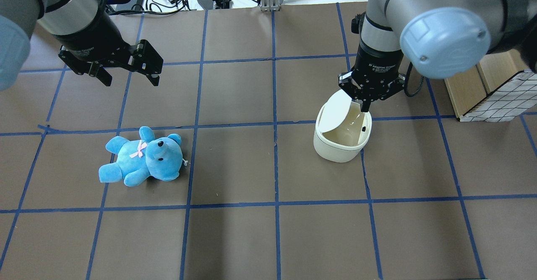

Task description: Open trash can with right arm

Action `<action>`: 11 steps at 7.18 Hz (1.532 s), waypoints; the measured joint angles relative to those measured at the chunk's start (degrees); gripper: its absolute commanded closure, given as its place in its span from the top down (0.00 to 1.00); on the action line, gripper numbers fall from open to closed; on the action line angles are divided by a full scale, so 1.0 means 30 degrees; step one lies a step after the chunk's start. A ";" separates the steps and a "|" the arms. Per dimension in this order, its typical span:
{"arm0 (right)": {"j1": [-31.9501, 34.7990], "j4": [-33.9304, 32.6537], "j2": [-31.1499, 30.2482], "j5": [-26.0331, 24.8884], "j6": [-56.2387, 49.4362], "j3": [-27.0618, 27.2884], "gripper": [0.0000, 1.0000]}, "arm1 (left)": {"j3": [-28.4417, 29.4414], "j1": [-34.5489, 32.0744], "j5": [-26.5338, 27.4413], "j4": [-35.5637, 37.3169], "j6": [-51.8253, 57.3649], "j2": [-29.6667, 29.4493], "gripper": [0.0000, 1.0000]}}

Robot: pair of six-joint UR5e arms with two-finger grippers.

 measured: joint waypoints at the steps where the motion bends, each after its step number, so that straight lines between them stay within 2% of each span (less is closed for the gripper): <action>1: -0.0031 0.1165 -0.0030 -0.0003 -0.0100 -0.1023 0.32 | 0.0000 0.0000 0.0000 0.0000 0.0000 -0.0001 1.00; 2: -0.0062 0.1666 -0.0095 0.0031 -0.0487 -0.1598 0.81 | 0.0000 0.0000 0.0000 0.0000 0.0000 -0.0001 1.00; 3: -0.0104 0.1781 -0.0261 0.0073 -0.1371 -0.1851 1.00 | 0.0000 0.0000 0.0000 0.0000 0.0000 0.0000 1.00; 8: -0.1904 0.1451 -0.0752 0.1080 -0.6348 -0.2415 1.00 | 0.0000 0.0000 0.0000 0.0000 0.0000 0.0000 1.00; 11: -0.2014 0.0581 -0.1470 0.0996 -0.5581 -0.2225 1.00 | 0.0000 0.0000 0.0000 0.0000 0.0000 -0.0001 1.00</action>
